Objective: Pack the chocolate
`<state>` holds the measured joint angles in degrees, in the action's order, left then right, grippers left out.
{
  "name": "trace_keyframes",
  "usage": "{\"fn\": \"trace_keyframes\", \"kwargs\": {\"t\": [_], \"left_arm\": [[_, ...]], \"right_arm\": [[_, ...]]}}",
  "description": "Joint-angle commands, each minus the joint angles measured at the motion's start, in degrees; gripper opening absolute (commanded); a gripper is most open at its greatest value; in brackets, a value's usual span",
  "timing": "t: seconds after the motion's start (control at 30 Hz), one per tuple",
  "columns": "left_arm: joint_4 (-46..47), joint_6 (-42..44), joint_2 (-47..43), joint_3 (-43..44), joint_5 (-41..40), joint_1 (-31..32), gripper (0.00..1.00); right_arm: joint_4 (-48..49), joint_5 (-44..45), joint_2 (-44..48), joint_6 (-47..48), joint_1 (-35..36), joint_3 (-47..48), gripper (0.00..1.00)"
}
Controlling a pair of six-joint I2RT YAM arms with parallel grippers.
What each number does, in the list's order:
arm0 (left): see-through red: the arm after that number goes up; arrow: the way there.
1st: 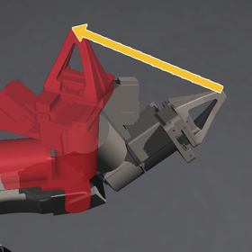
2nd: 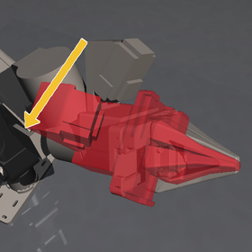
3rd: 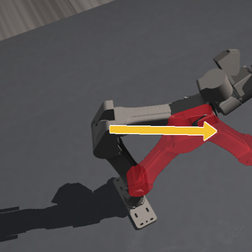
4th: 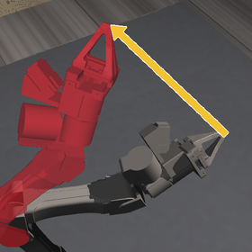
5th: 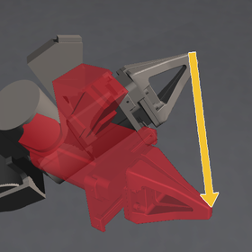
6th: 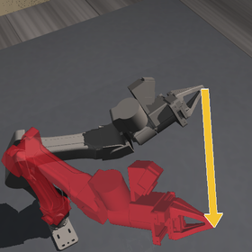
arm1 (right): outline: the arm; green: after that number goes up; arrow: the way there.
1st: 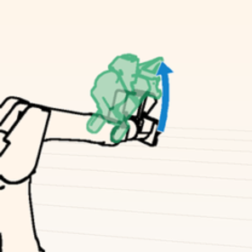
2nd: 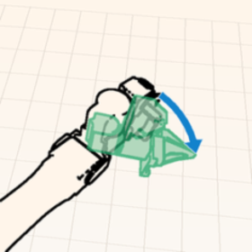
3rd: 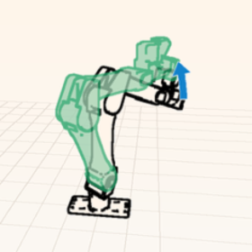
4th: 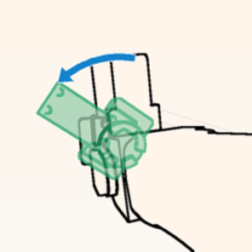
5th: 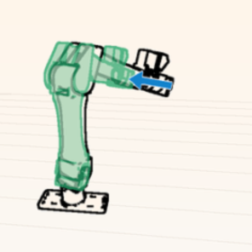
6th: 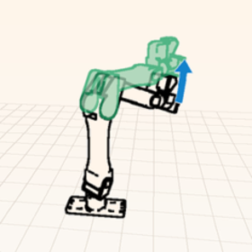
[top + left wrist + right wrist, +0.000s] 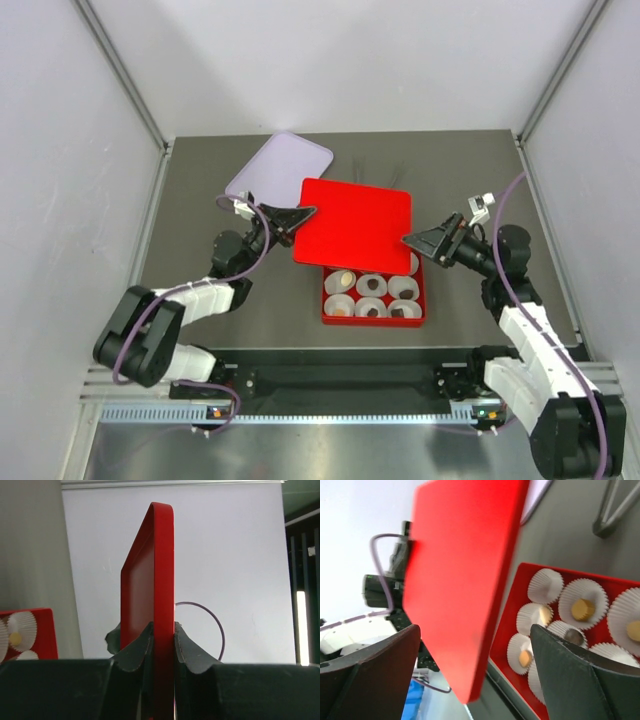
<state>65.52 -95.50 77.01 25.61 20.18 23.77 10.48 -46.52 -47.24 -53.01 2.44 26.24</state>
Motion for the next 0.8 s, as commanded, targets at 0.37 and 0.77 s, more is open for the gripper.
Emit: {"fn": "trace_keyframes", "kwargs": {"t": [0.37,0.77], "left_arm": [[26.3,-4.7,10.8,-5.1,3.1,1.8,0.0],[-4.0,15.7,0.1,-5.3,10.1,3.5,0.33]], "right_arm": [[8.2,4.8,-2.9,3.6,4.0,-3.0,0.51],[-12.5,12.2,5.3,19.2,4.1,-3.3,0.0]]}}
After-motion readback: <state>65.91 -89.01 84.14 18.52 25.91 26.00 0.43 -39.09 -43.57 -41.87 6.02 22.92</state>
